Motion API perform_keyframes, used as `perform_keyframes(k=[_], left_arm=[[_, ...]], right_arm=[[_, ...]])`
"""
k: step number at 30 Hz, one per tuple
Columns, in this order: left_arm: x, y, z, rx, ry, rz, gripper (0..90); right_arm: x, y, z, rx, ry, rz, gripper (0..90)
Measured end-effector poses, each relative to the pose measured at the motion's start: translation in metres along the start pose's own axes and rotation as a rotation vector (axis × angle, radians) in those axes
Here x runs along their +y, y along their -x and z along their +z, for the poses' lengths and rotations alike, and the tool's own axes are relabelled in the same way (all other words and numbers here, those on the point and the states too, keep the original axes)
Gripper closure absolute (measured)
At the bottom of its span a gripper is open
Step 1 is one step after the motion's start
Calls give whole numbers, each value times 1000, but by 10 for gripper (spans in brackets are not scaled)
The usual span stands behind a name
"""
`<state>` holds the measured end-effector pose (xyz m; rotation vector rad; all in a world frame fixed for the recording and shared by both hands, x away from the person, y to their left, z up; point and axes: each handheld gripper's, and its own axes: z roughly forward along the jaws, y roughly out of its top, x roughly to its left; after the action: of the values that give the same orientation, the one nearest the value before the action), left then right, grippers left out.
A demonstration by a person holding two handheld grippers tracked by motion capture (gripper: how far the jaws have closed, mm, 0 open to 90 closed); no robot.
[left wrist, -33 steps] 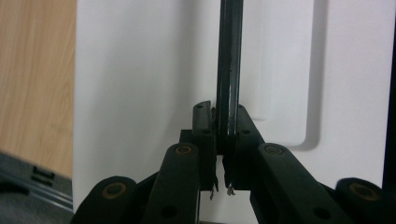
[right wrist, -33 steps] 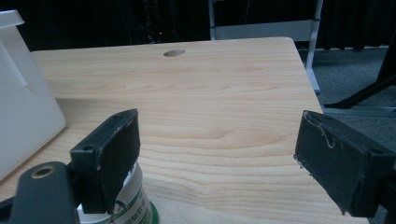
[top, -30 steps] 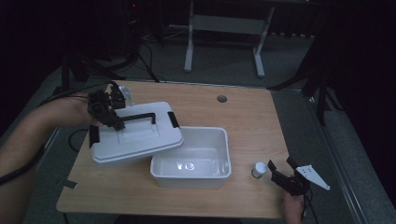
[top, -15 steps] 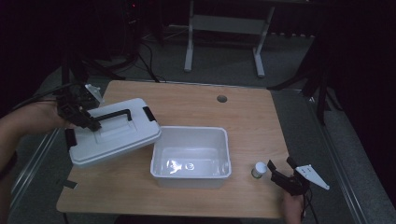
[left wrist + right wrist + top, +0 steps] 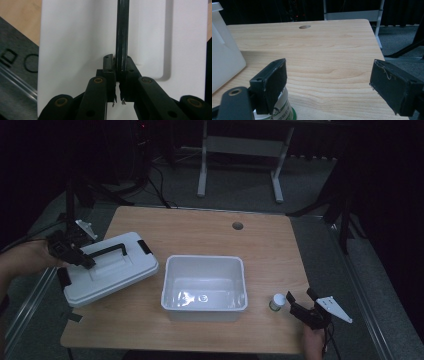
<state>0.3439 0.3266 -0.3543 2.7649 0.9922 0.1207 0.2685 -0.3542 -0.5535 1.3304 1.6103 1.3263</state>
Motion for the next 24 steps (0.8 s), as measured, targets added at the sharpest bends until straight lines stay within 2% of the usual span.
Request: perform_keyframes(k=[2, 3, 4, 5, 8, 9, 16, 17, 18, 20, 21, 24], left_arm=[[-3, -3, 9, -13, -6, -11, 832], [-5, -6, 19, -21, -10, -26, 832], [-5, -6, 19, -21, -10, -26, 832], [-6, -10, 29, -28, -12, -37, 832], [-6, -11, 34, -35, -18, -39, 832], [-4, -13, 47, -45, -27, -41, 832], [-1, -16, 70, -64, -20, -50, 832], [-1, -17, 74, -75, -19, -61, 832], [-1, -17, 82, -74, -24, -58, 832], [-1, -17, 82, -74, -24, -58, 832], [1, -16, 94, -87, -29, -63, 832], [2, -15, 101, -95, -24, -59, 831]], right_arm=[[0, 0, 0, 0, -1, -1, 136], [0, 0, 0, 0, -1, -4, 136], [0, 0, 0, 0, -1, -4, 136], [0, -1, 0, 0, -1, -8, 136], [0, -1, 1, 2, 0, -9, 136], [0, 0, 0, 2, 3, -6, 136], [0, 0, 0, 4, 4, -7, 136], [0, 0, 0, 4, 4, -7, 136], [0, 0, 0, 4, 5, -6, 136], [0, 0, 0, 5, 5, -5, 136], [0, 0, 0, 5, 6, -5, 136], [0, 0, -1, 5, 7, -7, 137]])
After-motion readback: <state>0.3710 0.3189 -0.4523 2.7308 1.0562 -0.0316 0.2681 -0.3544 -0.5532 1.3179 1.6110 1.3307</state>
